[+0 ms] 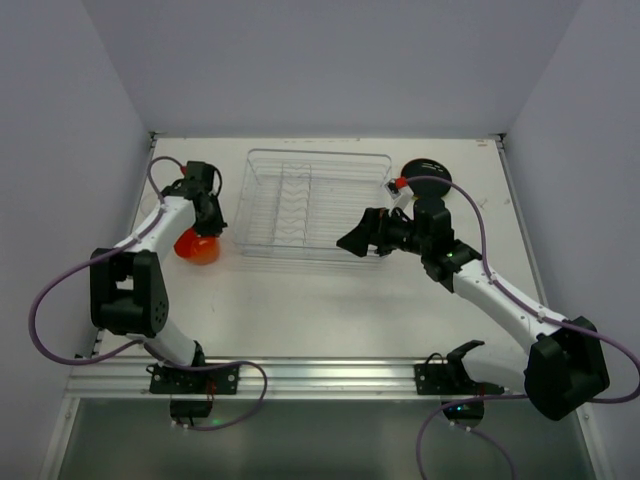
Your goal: Unload the mixed dishes from the dish rack
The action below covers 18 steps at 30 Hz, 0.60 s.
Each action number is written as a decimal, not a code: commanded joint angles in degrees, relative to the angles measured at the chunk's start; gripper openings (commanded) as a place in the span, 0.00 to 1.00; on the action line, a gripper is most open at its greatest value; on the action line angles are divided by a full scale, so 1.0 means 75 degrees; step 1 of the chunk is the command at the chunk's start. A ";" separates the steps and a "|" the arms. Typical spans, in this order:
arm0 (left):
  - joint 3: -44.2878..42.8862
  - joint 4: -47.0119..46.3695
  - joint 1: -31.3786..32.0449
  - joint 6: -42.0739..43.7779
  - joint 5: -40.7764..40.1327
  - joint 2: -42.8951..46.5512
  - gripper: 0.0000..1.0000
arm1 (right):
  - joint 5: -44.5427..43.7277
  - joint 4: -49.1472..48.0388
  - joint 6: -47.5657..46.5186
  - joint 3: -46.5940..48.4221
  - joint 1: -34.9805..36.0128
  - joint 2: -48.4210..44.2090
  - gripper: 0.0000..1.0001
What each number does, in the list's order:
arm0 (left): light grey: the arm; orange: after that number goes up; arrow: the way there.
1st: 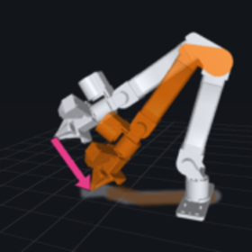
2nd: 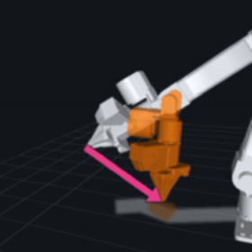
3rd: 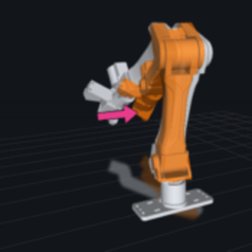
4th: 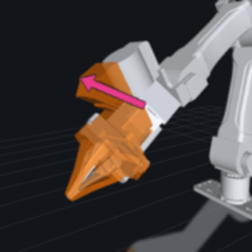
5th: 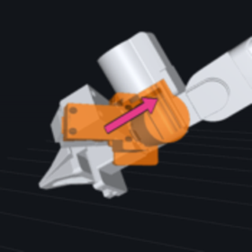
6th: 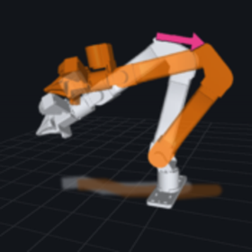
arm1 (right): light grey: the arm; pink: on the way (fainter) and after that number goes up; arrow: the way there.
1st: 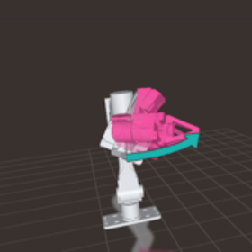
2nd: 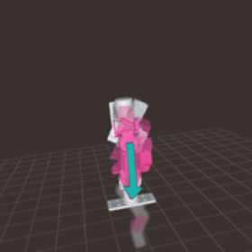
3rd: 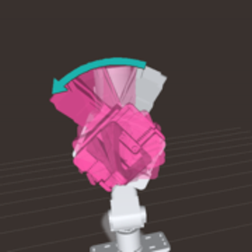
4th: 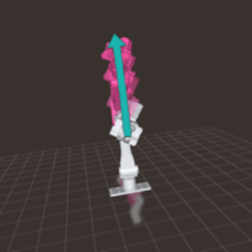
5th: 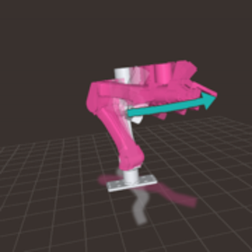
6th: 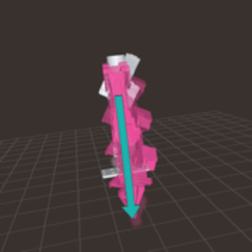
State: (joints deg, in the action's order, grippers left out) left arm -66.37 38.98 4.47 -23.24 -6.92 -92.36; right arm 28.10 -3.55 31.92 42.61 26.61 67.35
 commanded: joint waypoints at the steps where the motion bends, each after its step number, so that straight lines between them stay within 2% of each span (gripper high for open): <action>1: -0.0280 -0.0638 -0.0139 -0.0147 -0.0542 -0.0002 0.00 | 0.0132 -0.0358 0.0021 -0.0009 -0.0009 -0.0074 0.99; 15: -0.0420 -0.0920 -0.0280 -0.0123 -0.0625 -0.0506 0.03 | 0.0121 -0.0335 0.0021 0.0014 -0.0021 -0.0027 0.99; 18: -0.0397 -0.0932 -0.0280 -0.0135 -0.0613 -0.0506 0.16 | 0.0121 -0.0335 0.0009 0.0014 -0.0021 -0.0027 0.99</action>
State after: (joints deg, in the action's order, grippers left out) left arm -67.09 34.87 2.98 -23.42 -10.15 -95.92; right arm 28.12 -3.68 31.94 42.61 26.61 67.37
